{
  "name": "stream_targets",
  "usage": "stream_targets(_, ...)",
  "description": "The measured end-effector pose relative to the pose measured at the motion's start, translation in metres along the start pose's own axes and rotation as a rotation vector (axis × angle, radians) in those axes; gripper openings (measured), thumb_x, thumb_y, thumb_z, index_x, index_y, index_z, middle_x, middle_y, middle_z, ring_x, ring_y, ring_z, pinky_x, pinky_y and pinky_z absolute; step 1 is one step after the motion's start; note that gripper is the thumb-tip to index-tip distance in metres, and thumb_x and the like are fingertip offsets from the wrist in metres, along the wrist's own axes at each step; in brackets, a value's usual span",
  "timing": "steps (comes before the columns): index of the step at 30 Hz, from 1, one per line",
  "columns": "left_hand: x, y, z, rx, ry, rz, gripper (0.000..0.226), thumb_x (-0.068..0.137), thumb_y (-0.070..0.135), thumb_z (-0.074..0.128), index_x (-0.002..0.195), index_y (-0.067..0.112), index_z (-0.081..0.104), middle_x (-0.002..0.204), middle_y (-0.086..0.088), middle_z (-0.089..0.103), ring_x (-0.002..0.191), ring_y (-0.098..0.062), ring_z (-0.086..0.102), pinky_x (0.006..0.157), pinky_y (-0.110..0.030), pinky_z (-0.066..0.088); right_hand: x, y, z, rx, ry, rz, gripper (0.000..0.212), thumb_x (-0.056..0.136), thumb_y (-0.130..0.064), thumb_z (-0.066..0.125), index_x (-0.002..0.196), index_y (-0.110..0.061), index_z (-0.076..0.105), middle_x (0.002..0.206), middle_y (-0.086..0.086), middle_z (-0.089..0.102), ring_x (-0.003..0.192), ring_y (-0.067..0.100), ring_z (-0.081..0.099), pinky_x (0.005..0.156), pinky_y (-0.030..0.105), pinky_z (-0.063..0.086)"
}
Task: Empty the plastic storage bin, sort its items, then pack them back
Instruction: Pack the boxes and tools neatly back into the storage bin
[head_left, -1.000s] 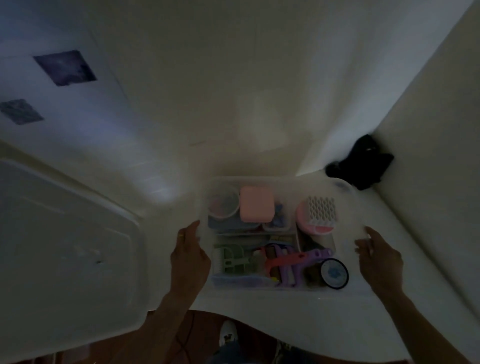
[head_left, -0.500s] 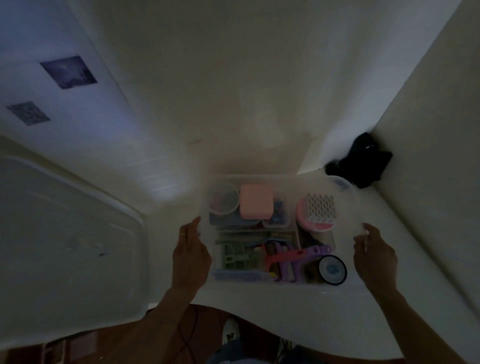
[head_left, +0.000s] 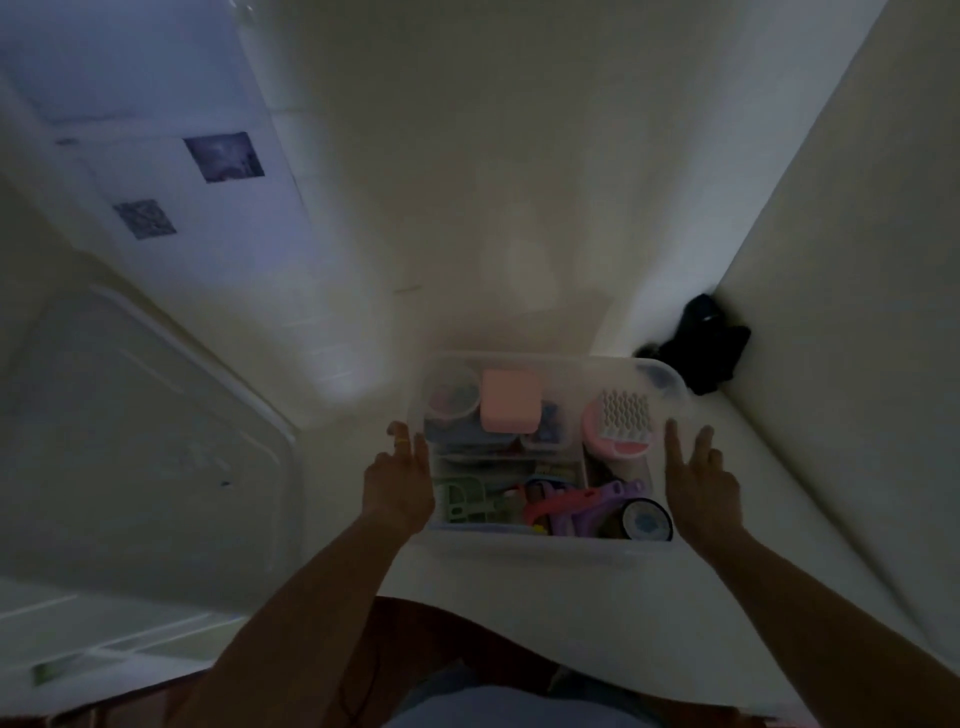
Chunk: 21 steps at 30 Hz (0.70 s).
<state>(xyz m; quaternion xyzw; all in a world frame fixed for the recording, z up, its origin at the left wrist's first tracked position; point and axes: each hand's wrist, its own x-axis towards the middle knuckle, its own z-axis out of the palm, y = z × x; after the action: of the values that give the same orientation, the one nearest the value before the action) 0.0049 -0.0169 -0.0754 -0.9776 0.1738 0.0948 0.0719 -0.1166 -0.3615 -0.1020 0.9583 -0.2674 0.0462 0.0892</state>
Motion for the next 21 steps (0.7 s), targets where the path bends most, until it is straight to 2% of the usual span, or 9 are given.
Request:
stream_targets(2,-0.002,0.0,-0.001,0.009,-0.067,0.0,0.061,0.098,0.028,0.039,0.152,0.016,0.016,0.158,-0.027,-0.004,0.122,-0.04,0.046,0.094,-0.044,0.044,0.0,0.0,0.0,-0.031,0.028,-0.033,0.05,0.071,0.009,0.067,0.12,0.004,0.063,0.128,0.052,0.041,0.081,0.053,0.061,0.051,0.05,0.052)
stream_targets(3,-0.003,-0.001,-0.003,0.0,-0.071,0.0,0.059,0.098,0.034,0.038,0.152,0.022,0.017,0.159,-0.026,-0.003,0.127,-0.04,0.043,0.098,-0.045,0.041,-0.001,-0.002,-0.006,-0.029,0.026,-0.022,0.037,0.073,0.007,0.061,0.11,0.007,0.066,0.127,0.052,0.041,0.087,0.057,0.06,0.058,0.054,0.053)
stream_targets(5,-0.007,-0.007,-0.012,-0.009,0.004,-0.014,0.061,0.097,0.044,0.039,0.153,0.028,0.018,0.159,-0.024,0.009,0.13,-0.038,0.042,0.102,-0.047,0.038,-0.002,-0.017,-0.022,-0.027,-0.001,-0.02,0.031,0.078,0.002,0.055,0.106,0.007,0.066,0.128,0.049,0.045,0.103,0.06,0.056,0.075,0.058,0.052)
stream_targets(9,-0.043,-0.055,-0.056,-0.099,0.489,-0.11,0.064,0.083,0.038,0.062,0.143,0.022,0.046,0.141,-0.019,0.05,0.122,-0.037,0.053,0.101,-0.048,0.041,-0.006,-0.094,-0.083,0.131,0.0,-0.275,0.047,0.079,-0.021,0.066,0.124,-0.009,0.06,0.131,0.027,0.055,0.112,0.047,0.055,0.084,0.053,0.052)
stream_targets(12,-0.078,-0.116,-0.101,-0.023,0.826,-0.278,0.05,0.083,0.022,0.059,0.133,0.02,0.057,0.14,-0.018,0.052,0.133,-0.038,0.043,0.113,-0.052,0.027,-0.018,-0.173,-0.137,0.416,0.146,-0.496,0.048,0.083,-0.024,0.063,0.13,-0.018,0.056,0.129,0.011,0.058,0.109,0.036,0.057,0.084,0.044,0.053)
stream_targets(14,-0.099,-0.155,-0.127,0.081,0.932,-0.411,0.045,0.085,0.012,0.051,0.13,0.017,0.06,0.142,-0.021,0.049,0.137,-0.042,0.036,0.117,-0.055,0.018,-0.034,-0.228,-0.175,0.524,0.208,-0.62,0.047,0.088,-0.034,0.053,0.135,-0.026,0.054,0.13,0.005,0.058,0.109,0.031,0.059,0.084,0.041,0.054)
stream_targets(17,-0.12,-0.195,-0.144,0.171,0.76,-0.594,0.056,0.084,0.011,0.049,0.14,0.015,0.048,0.148,-0.022,0.04,0.135,-0.042,0.037,0.11,-0.055,0.028,-0.056,-0.302,-0.224,0.612,0.23,-0.788,0.049,0.09,-0.041,0.041,0.137,-0.032,0.052,0.132,0.002,0.058,0.107,0.028,0.061,0.083,0.04,0.056)
stream_targets(19,-0.126,-0.203,-0.144,0.126,0.623,-0.658,0.063,0.081,0.013,0.054,0.143,0.014,0.041,0.149,-0.02,0.038,0.119,-0.04,0.046,0.089,-0.049,0.043,-0.065,-0.339,-0.251,0.65,0.228,-0.874,0.047,0.092,-0.038,0.045,0.139,-0.032,0.049,0.131,0.0,0.058,0.104,0.026,0.062,0.08,0.039,0.056)
stream_targets(21,-0.13,-0.206,-0.14,0.072,0.581,-0.66,0.065,0.08,0.009,0.058,0.143,0.013,0.04,0.149,-0.018,0.039,0.106,-0.037,0.053,0.078,-0.044,0.047,-0.07,-0.365,-0.271,0.707,0.211,-0.931,0.048,0.095,-0.034,0.048,0.143,-0.032,0.041,0.135,-0.001,0.054,0.109,0.024,0.059,0.083,0.039,0.055)
